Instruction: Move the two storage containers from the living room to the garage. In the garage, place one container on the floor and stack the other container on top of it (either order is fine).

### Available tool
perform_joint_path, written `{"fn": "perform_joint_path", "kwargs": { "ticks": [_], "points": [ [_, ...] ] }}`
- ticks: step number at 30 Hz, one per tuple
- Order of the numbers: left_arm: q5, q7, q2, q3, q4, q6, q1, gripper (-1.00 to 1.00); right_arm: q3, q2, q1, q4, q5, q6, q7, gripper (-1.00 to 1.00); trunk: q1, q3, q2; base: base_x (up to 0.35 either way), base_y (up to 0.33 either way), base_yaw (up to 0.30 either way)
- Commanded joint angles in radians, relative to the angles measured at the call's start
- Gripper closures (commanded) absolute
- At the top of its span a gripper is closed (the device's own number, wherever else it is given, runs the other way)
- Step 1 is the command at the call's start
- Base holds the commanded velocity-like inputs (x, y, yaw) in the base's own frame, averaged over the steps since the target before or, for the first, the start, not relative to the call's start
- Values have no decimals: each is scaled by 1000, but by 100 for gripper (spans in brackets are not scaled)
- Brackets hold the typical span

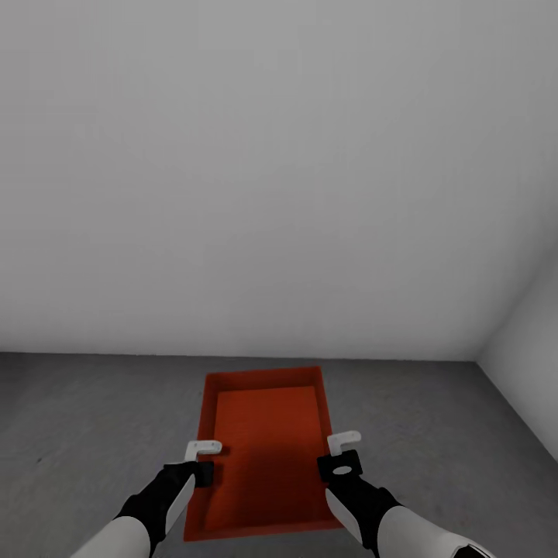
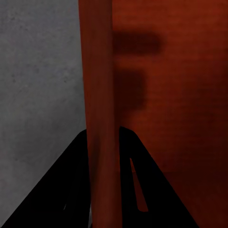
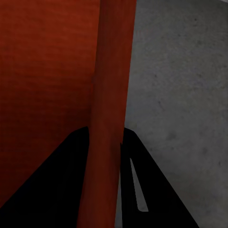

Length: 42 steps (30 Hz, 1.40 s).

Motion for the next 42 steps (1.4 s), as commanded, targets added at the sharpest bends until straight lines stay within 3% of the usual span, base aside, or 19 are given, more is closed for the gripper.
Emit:
{"fn": "perform_joint_path", "kwargs": {
  "ticks": [1, 10, 22, 31, 42],
  "points": [
    [-8, 5, -1, 6, -5, 6, -1, 100, 5, 6, -1, -3, -20, 7, 12, 100, 4, -6, -8, 0, 0, 89],
    [-8, 5, -1, 6, -4, 6, 0, 100, 5, 6, -1, -3, -20, 7, 12, 100, 38, -47, -71, 0, 0, 88],
    [-8, 5, -2, 6, -4, 6, -1, 100, 5, 7, -1, -3, -20, 7, 12, 100, 38, -61, -71, 0, 0, 81],
    [-8, 5, -2, 6, -4, 6, 0, 100, 5, 7, -1, -3, -20, 7, 12, 100, 73, -94, -134, 0, 0, 69],
    [-8, 5, -2, 6, -4, 6, -1, 100, 5, 7, -1, -3, -20, 7, 12, 100, 73, -95, -134, 0, 0, 3]
  ]
}}
